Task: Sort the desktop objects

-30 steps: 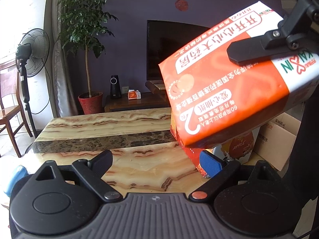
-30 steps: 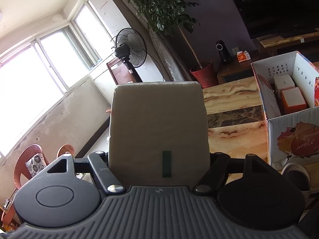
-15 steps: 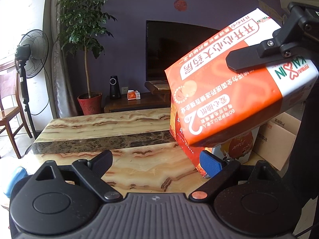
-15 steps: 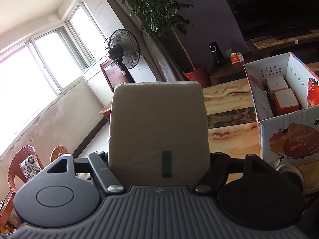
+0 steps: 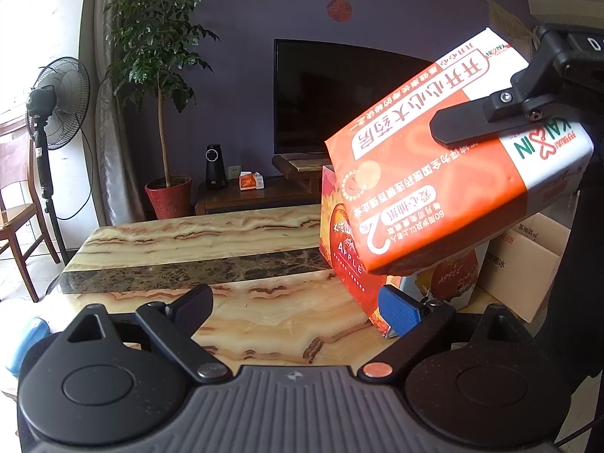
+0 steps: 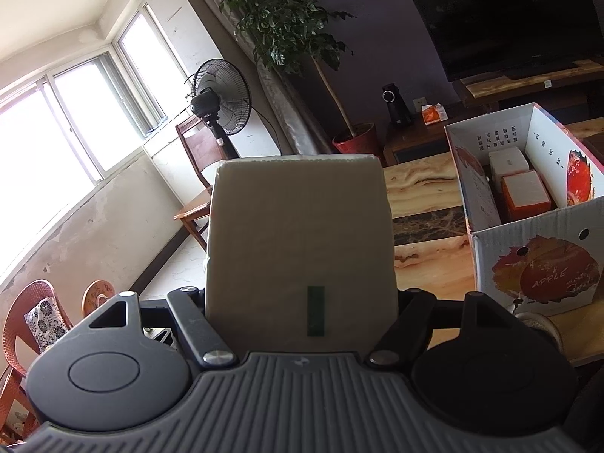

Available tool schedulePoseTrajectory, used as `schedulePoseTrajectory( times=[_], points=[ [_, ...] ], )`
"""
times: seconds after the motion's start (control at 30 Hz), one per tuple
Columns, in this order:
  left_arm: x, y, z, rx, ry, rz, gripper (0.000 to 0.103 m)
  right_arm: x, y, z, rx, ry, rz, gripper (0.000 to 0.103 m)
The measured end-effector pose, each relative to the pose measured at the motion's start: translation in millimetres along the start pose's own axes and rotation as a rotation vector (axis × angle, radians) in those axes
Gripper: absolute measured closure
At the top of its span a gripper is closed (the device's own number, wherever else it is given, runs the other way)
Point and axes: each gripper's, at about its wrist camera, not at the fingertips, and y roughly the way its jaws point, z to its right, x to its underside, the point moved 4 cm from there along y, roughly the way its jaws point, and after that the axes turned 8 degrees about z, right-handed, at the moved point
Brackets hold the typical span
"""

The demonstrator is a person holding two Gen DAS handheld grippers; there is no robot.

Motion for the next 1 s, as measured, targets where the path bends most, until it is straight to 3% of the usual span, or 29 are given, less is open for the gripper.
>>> schedulePoseTrajectory(
  times=[1.0],
  points=[
    [-1,4,7,0.022,0.007,0.007,0.008,1,-7,12,0.050,0.007,0.032,0.027]
  ],
)
